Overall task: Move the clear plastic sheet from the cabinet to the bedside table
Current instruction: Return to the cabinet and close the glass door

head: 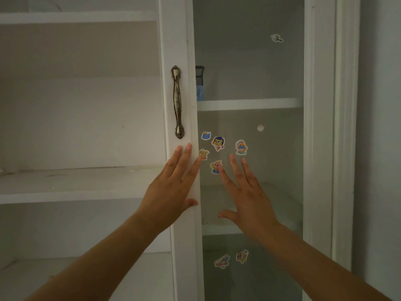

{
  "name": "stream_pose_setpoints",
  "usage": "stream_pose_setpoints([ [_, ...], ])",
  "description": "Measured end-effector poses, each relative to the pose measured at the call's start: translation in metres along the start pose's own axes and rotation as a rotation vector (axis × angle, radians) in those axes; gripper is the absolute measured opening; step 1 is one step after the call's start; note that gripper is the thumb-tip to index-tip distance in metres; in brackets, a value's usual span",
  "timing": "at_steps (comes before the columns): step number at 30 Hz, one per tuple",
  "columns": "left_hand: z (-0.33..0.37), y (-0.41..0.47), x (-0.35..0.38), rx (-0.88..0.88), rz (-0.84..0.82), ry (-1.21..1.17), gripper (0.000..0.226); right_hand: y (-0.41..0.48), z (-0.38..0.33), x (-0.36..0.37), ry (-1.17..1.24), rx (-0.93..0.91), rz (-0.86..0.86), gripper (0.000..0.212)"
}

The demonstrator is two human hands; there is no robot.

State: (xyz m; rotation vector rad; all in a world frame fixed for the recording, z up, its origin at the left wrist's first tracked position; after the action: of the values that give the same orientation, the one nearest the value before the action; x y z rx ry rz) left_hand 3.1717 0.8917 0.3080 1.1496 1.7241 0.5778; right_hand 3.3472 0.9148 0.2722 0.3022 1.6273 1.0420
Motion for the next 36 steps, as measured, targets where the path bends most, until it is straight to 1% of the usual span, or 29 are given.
stream_pose_setpoints([
  [4, -0.002, 0.002, 0.002, 0.012, -0.019, 0.041, 0.112, 0.001, -0.001, 0.0, 0.014, 0.004, 0.024, 0.119],
  [10, 0.002, -0.004, 0.0, -0.008, -0.015, -0.01, 0.112, -0.001, 0.0, -0.001, -0.035, -0.003, 0.034, 0.12],
  [21, -0.001, -0.003, 0.008, -0.014, -0.044, -0.047, 0.11, 0.002, 0.001, 0.001, 0.001, 0.006, 0.008, 0.119],
  [23, 0.001, 0.0, 0.011, -0.005, -0.079, -0.065, 0.108, 0.005, 0.001, 0.003, -0.005, 0.016, 0.013, 0.119],
  [25, 0.003, 0.003, 0.015, -0.014, -0.155, -0.102, 0.103, 0.008, 0.001, 0.006, -0.018, 0.032, 0.009, 0.119],
  [28, 0.004, 0.006, 0.017, -0.023, -0.183, -0.106, 0.1, 0.01, 0.002, 0.01, -0.027, 0.036, 0.001, 0.12],
  [36, 0.0, 0.006, 0.023, -0.022, -0.138, -0.144, 0.102, 0.011, 0.002, 0.01, -0.027, 0.029, -0.045, 0.114],
])
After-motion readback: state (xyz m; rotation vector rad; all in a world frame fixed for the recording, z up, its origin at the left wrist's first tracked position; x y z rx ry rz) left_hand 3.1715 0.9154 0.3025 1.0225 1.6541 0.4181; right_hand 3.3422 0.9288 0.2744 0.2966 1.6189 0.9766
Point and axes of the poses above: each hand's wrist, its own y-axis towards the middle knuckle, its own x-axis out of the palm, z = x × y, the point moved 3 cm from there along y, towards the middle knuckle, and after that the axes turned 4 degrees about y, right-handed, at the moved point
